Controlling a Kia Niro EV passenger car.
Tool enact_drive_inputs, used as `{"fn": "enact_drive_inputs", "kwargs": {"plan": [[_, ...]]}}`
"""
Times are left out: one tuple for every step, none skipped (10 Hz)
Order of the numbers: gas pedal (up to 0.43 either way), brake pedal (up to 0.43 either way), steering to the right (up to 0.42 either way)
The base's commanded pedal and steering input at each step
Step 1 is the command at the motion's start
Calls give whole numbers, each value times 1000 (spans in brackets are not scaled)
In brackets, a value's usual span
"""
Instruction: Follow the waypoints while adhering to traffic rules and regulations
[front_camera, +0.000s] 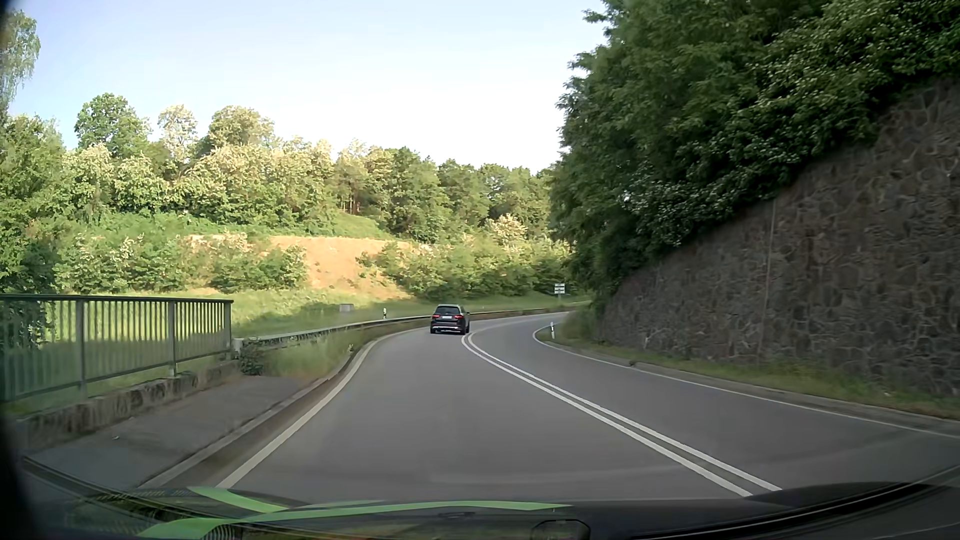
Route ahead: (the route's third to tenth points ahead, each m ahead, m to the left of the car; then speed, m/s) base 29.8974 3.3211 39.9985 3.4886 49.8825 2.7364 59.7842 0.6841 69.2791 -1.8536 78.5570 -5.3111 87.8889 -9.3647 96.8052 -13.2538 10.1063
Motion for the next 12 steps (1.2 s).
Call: {"fn": "enact_drive_inputs", "kwargs": {"plan": [[287, 0, -102], [287, 0, -95], [287, 0, -87], [287, 0, -80], [280, 0, -69], [280, 0, -55], [280, 0, -44], [280, 0, -24], [280, 0, -7], [287, 0, -4], [287, 0, -2], [287, 0, 1]]}}
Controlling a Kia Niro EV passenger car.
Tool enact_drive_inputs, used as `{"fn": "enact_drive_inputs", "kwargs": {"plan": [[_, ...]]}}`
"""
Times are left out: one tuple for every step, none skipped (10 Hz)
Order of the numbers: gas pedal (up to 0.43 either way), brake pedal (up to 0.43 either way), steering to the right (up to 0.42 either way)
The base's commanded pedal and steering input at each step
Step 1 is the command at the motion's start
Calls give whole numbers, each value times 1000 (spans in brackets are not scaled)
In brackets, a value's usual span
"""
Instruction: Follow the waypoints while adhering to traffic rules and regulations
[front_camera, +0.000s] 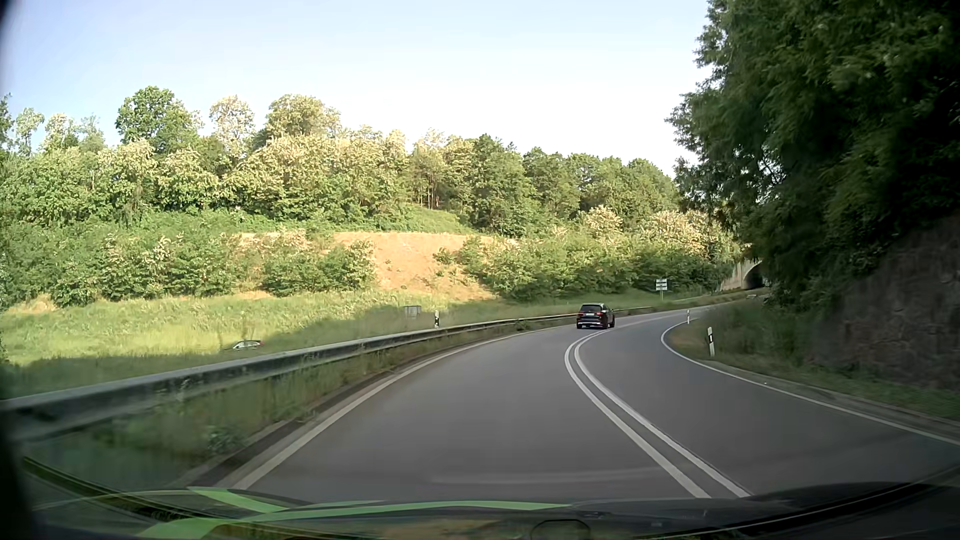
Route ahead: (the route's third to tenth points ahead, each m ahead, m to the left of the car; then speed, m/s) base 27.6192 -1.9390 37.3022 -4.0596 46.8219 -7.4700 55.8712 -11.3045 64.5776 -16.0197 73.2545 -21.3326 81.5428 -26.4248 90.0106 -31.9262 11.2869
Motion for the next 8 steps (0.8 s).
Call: {"fn": "enact_drive_inputs", "kwargs": {"plan": [[299, 0, 2], [299, 0, 3], [299, 0, 5], [287, 0, 4], [280, 0, 5], [280, 0, 5], [280, 0, 8], [280, 0, 14]]}}
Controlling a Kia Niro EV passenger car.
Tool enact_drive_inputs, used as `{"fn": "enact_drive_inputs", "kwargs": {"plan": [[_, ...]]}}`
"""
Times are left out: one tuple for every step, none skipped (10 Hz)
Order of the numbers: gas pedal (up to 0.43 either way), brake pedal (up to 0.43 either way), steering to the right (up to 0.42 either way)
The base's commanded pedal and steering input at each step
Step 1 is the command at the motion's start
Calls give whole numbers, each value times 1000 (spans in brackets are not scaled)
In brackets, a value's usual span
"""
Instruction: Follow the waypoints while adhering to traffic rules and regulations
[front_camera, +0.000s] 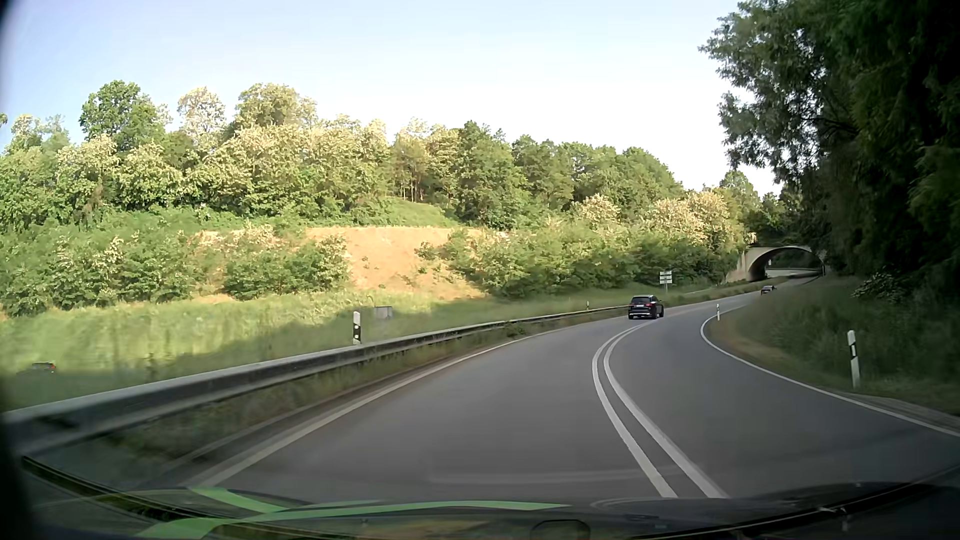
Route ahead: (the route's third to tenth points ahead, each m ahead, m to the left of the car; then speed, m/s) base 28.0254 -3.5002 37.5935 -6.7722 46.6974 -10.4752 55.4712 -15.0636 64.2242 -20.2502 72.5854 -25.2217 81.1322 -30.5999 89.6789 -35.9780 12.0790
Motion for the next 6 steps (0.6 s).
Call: {"fn": "enact_drive_inputs", "kwargs": {"plan": [[280, 0, 22], [280, 0, 30], [280, 0, 38], [280, 0, 44], [280, 0, 49], [280, 0, 49]]}}
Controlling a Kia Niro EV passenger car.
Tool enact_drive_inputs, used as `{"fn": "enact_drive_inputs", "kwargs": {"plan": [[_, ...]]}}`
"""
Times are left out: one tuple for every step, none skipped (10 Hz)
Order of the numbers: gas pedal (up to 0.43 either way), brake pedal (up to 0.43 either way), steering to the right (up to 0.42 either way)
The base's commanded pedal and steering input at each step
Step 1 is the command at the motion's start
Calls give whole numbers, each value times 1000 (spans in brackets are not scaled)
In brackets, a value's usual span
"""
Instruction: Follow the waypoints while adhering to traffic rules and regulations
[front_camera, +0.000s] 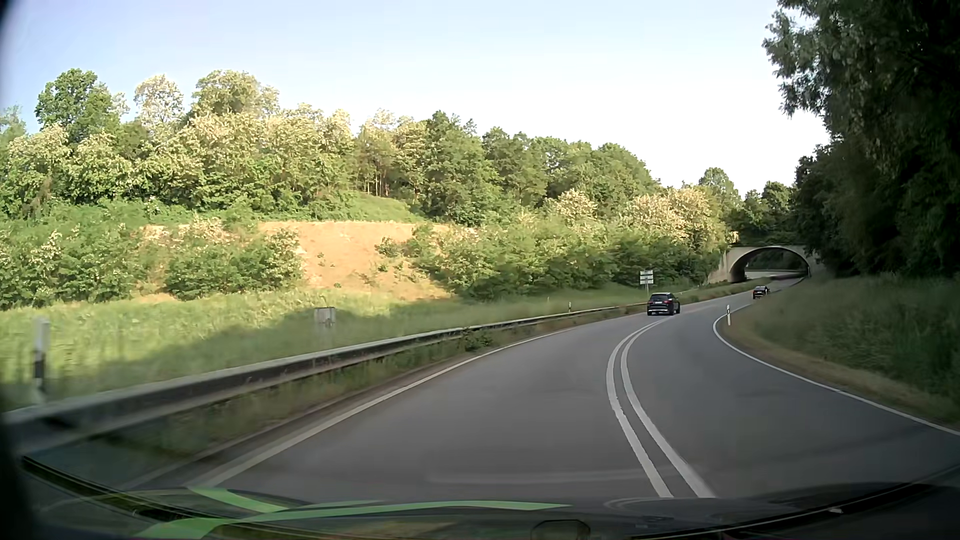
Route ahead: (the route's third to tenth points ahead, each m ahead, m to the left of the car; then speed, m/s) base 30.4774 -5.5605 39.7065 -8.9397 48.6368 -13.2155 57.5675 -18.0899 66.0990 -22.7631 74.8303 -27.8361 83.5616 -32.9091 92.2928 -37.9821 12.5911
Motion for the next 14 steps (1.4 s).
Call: {"fn": "enact_drive_inputs", "kwargs": {"plan": [[280, 0, 50], [287, 0, 51], [287, 0, 54], [287, 0, 55], [287, 0, 53], [287, 0, 50], [287, 0, 48], [287, 0, 48], [287, 0, 48], [287, 0, 48], [287, 0, 49], [287, 0, 49], [287, 0, 48], [287, 0, 49]]}}
